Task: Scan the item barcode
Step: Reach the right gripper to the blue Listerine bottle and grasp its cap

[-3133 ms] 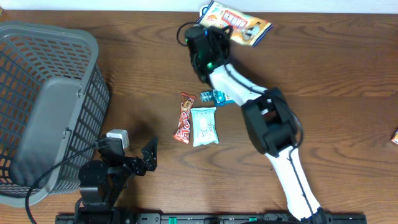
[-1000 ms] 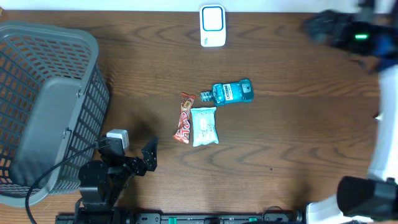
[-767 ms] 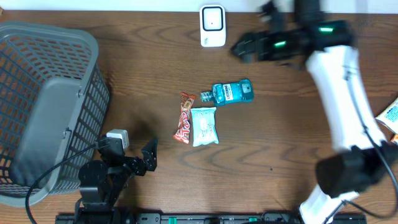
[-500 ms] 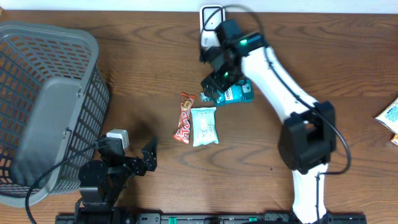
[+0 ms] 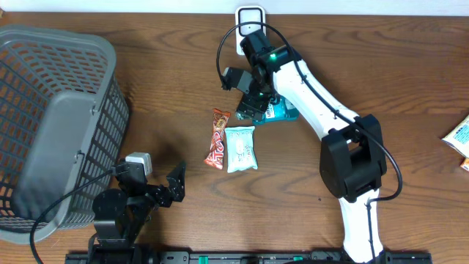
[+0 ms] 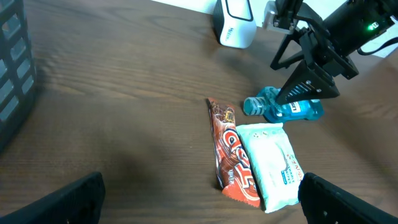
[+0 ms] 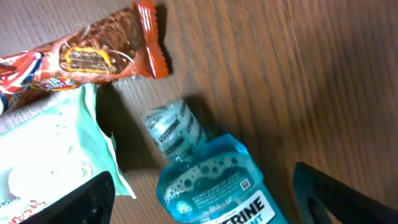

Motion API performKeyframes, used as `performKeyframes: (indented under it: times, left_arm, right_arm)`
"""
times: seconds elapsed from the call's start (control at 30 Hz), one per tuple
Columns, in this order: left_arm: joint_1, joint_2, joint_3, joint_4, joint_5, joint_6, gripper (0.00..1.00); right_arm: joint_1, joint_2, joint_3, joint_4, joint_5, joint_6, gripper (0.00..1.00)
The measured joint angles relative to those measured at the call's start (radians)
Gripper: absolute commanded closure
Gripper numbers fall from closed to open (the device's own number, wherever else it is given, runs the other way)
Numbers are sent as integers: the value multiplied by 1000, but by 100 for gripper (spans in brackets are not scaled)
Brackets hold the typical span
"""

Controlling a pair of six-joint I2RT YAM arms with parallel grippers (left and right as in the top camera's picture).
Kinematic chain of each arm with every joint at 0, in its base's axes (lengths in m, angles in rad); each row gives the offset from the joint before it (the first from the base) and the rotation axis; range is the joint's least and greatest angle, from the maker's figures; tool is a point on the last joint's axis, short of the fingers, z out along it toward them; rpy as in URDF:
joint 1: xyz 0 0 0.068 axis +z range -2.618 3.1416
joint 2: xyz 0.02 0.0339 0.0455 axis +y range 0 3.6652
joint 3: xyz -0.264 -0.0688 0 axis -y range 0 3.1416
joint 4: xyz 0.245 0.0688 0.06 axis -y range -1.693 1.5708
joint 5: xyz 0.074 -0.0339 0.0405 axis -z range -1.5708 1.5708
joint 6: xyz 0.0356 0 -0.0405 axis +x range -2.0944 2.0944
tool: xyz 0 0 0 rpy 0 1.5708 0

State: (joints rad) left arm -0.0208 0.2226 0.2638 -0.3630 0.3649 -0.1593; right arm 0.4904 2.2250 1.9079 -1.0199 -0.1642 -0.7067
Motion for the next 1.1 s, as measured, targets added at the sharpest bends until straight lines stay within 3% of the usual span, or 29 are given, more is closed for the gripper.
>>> performKeyframes:
  times: [0.3, 0.4, 0.43, 0.47, 0.5, 0.57, 0.87, 1.1]
  left_arm:
    - [0, 0, 0, 0, 0, 0, 1]
    - [0, 0, 0, 0, 0, 0, 1]
    - [0, 0, 0, 0, 0, 0, 0]
    - [0, 0, 0, 0, 0, 0, 1]
    - [0, 0, 0, 0, 0, 0, 1]
    - [0, 0, 0, 0, 0, 0, 1]
    - [0, 0, 0, 0, 0, 0, 1]
    - [0, 0, 0, 0, 0, 0, 1]
  right_arm:
    - [1, 83, 0, 37, -23, -32, 23]
    - [7, 120, -1, 40, -20, -39, 32]
    - [11, 123, -1, 40, -18, -42, 39]
    - [18, 125, -1, 42, -17, -44, 54]
    - [23, 125, -1, 42, -15, -50, 63]
    - [32, 125, 0, 52, -18, -55, 76]
    - [37, 124, 0, 41, -21, -38, 87]
    - [37, 119, 0, 17, -20, -8, 85]
